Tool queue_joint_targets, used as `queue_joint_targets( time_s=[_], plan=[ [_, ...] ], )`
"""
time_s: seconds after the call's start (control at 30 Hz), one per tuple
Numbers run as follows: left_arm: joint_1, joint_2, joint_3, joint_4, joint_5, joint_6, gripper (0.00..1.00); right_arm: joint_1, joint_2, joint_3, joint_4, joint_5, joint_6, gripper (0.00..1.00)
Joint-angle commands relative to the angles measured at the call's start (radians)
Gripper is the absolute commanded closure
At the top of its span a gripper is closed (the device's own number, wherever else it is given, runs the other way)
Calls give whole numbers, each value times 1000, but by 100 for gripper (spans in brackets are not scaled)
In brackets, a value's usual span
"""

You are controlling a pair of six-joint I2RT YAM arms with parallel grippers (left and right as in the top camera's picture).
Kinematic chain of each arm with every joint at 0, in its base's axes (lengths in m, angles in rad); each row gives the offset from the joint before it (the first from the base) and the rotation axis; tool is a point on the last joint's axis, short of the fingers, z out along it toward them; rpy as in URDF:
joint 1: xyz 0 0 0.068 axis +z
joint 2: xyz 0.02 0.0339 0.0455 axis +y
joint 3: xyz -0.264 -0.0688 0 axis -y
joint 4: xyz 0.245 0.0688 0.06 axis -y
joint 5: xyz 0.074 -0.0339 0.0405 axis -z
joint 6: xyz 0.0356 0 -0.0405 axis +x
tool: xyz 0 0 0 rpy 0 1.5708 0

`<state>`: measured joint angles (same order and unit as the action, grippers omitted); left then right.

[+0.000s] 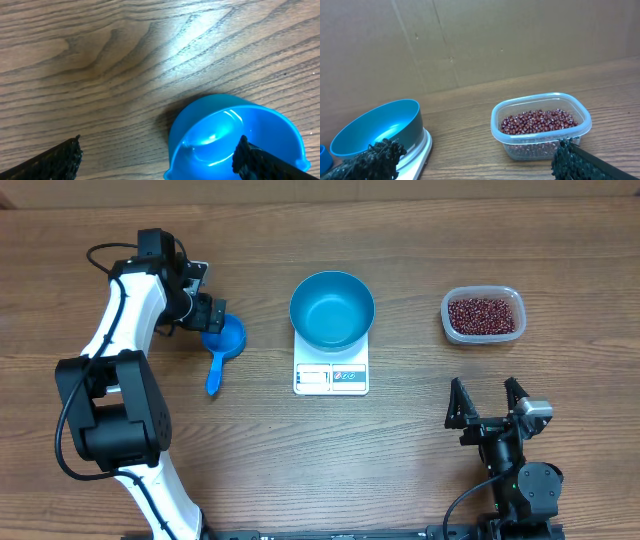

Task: Scoop item into bowl and weigh 150g on scale
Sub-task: 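Lower the left gripper and grasp the blue scoop's cup rim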

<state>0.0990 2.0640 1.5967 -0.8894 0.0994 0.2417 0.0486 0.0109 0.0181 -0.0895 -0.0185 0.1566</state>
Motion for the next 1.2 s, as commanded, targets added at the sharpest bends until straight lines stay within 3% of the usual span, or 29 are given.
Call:
queue_joint_targets(
  time_s=[0.0, 1.17],
  plan=[
    [-8, 10, -8, 0, -5, 24, 1, 6, -8, -10, 5, 6, -5, 0],
    [-8, 70, -81, 76, -22, 13, 0, 6, -8, -10, 5, 6, -5, 0]
  ],
)
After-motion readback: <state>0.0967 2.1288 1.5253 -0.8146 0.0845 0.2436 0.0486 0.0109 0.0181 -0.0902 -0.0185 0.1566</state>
